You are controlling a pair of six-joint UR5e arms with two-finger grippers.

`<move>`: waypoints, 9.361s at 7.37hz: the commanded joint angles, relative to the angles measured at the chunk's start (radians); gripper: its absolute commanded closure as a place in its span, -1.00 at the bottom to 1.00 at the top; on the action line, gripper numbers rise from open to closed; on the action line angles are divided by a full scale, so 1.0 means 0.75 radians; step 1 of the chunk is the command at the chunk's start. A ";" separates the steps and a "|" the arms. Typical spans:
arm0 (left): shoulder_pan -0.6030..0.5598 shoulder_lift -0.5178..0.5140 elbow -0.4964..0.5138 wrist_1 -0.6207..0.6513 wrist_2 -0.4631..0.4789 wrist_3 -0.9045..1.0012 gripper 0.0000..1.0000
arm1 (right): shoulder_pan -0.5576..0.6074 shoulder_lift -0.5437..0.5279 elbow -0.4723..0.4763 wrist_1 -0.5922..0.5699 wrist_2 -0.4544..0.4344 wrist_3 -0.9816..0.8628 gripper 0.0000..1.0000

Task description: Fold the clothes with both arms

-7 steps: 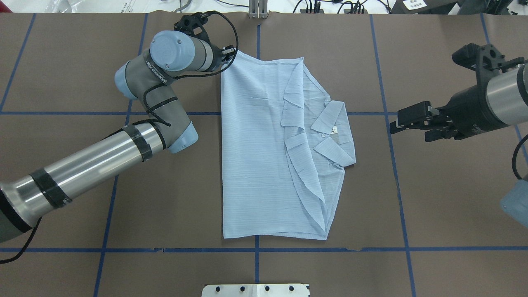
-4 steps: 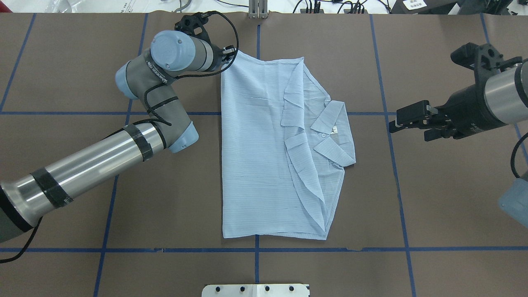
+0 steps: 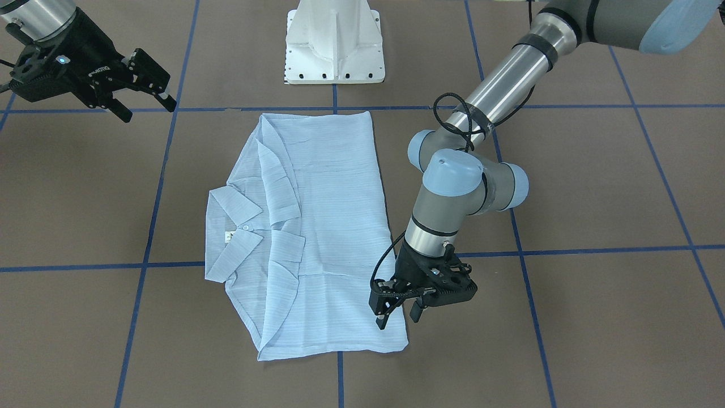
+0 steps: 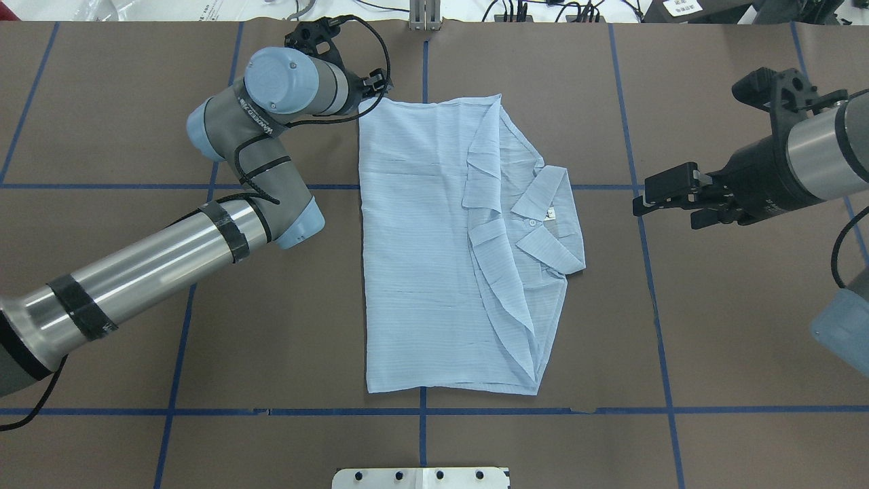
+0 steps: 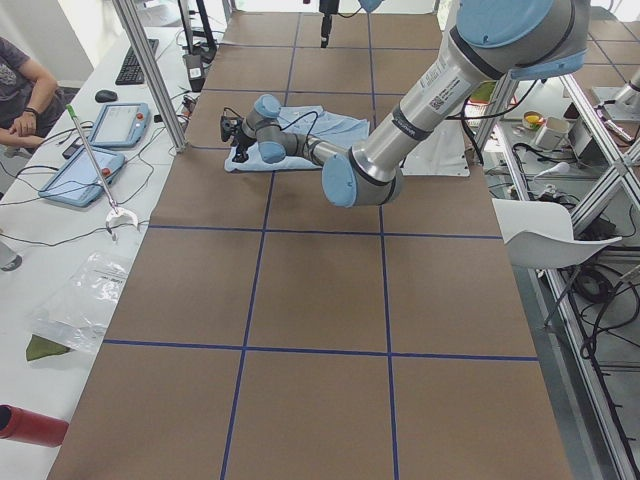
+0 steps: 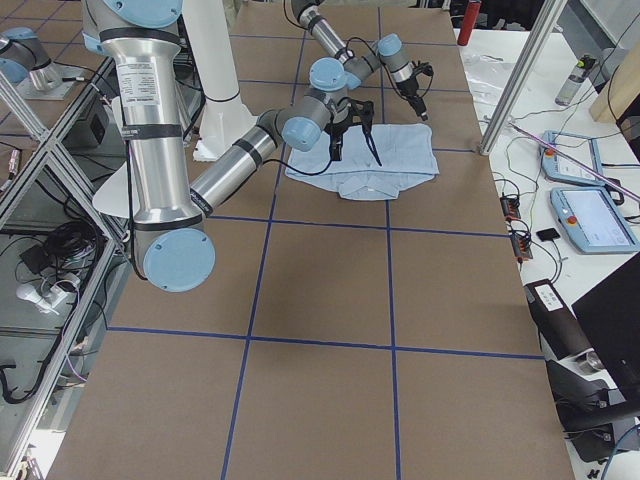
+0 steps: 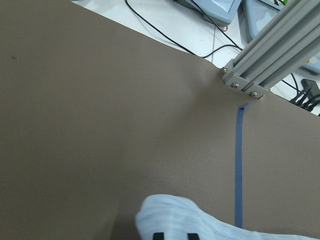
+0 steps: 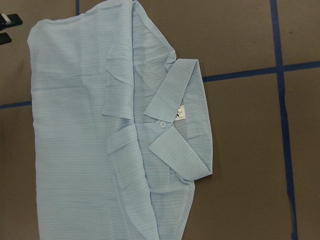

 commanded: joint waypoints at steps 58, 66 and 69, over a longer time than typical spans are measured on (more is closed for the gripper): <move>0.589 0.536 -1.100 0.790 -0.116 -0.458 -0.74 | -0.227 0.346 -0.204 -0.427 -0.201 -0.236 -1.00; 0.675 0.524 -1.084 0.796 -0.118 -0.462 -0.73 | -0.225 0.352 -0.202 -0.427 -0.203 -0.234 -1.00; 0.675 0.524 -1.084 0.802 -0.120 -0.464 -0.46 | -0.225 0.350 -0.202 -0.429 -0.201 -0.234 -1.00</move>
